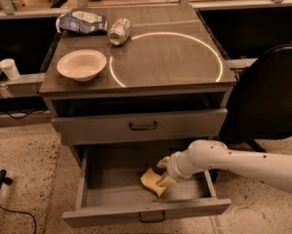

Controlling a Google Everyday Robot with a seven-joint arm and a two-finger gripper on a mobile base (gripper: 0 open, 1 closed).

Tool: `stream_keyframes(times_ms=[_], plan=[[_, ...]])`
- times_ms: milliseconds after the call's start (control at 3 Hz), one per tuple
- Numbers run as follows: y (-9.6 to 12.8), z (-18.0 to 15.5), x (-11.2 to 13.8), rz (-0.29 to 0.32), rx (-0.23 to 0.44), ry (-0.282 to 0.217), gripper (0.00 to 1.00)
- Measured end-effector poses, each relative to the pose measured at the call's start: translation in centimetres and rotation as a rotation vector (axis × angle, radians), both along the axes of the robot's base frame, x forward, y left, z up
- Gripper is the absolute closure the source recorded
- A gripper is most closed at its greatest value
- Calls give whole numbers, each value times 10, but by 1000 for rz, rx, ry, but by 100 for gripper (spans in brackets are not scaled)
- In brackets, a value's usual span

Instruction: Pick sponge from middle drawer and place on counter

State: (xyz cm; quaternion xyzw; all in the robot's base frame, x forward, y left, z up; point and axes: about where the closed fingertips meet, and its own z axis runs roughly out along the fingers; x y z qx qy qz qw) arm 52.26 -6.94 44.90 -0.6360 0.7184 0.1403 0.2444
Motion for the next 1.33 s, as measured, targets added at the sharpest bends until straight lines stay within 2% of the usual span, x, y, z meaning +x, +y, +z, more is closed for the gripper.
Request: stream_keyframes(times_ms=[333,667,1333], plan=[[8,-29,-5,27,12,17,36],[14,-44,-2,32,20,13,24],[8,-61,20,-21,25,-2,29]])
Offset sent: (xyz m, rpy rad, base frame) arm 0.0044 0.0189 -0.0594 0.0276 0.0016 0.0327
